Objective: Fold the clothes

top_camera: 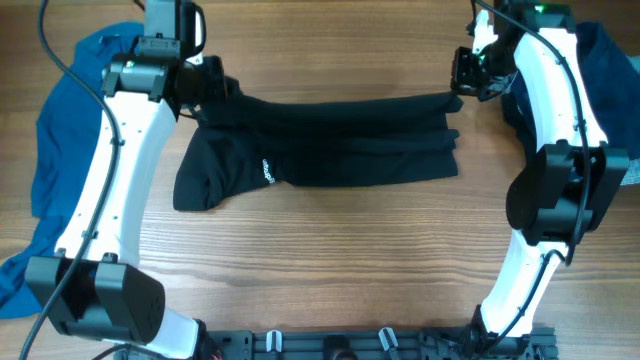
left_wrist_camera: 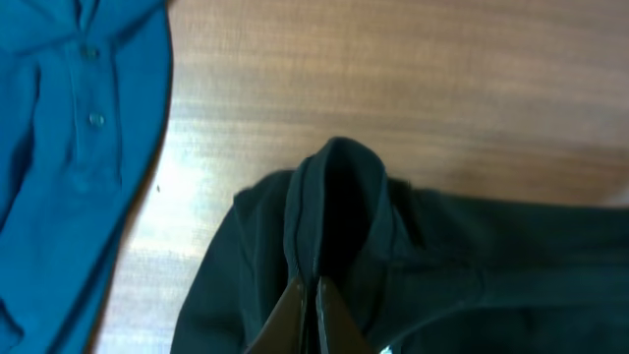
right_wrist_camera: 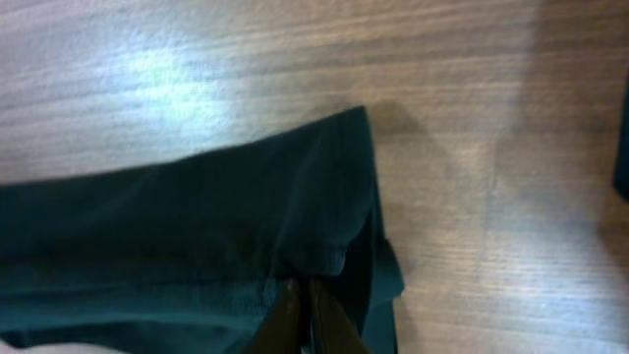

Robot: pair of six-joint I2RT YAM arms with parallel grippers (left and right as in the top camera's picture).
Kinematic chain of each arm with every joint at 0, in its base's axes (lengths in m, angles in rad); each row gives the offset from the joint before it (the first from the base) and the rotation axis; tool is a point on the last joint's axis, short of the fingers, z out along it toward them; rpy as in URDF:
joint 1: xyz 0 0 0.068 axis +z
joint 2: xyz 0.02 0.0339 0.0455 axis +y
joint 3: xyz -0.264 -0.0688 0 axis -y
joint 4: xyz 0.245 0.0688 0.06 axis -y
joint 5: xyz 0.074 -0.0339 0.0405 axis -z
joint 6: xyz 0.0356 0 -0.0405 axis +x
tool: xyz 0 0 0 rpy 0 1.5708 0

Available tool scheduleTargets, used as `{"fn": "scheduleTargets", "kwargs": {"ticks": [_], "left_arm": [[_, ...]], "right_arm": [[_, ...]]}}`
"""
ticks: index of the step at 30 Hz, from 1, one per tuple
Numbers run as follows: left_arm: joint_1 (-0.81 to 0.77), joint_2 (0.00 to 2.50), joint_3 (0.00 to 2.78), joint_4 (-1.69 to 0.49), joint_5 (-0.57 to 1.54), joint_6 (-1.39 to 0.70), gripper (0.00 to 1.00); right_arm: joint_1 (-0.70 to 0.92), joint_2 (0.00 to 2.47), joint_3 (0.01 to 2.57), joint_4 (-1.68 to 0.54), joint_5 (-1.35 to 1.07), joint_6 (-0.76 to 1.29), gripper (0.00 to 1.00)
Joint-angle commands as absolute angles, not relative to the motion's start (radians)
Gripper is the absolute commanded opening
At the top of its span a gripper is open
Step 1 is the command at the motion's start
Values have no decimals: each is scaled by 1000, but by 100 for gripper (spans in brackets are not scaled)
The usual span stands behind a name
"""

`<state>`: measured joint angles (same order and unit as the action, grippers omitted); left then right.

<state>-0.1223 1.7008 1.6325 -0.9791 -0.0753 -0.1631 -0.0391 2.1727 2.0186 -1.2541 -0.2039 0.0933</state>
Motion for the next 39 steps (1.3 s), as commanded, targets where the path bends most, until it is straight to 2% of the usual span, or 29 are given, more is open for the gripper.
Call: {"fn": "scheduleTargets", "kwargs": {"ticks": [1,13,15,16,17,18,19,20,22,24,28,30,39], "left_arm": [[-116,1733,1640,-1022,-64,-173,4],[-116,1860,1640,-1148,-33,-173,5],[-116,1872,1640,-1171,-34,-173,22],[-116,1877,1640,-1182,-34,-173,39],[-116,1879,1640,-1197,-34,-173,55],[-116,1881,1640,-1210,-36,-171,68],[-115,1882,1640,-1225,-57,-171,80],[-113,1882,1640,-1233,-76,-168,89],[-105,1882,1640,-1249,-124,-168,96],[-88,1881,1640,-1253,-140,-169,100],[-36,1881,1640,-1250,-139,-191,100],[-15,1877,1641,-1240,-131,-196,100],[56,1785,1641,-1136,-59,-195,100]], "right_arm": [[-34,2137,2020,-1279,-217,74,4],[-41,2137,1917,-1330,-158,83,4],[-43,2137,1908,-1341,-157,82,5],[-44,2137,1908,-1349,-157,82,9],[-45,2137,1908,-1356,-157,81,21],[-46,2137,1908,-1363,-157,82,38],[-46,2137,1908,-1370,-157,81,69],[-47,2137,1908,-1379,-157,80,79],[-53,2137,1908,-1398,-157,78,85],[-62,2137,1908,-1404,-157,78,89],[-78,2137,1903,-1377,-168,61,91],[-78,2137,1882,-1345,-210,18,97],[-78,2137,1669,-1137,-295,-53,99]]}}
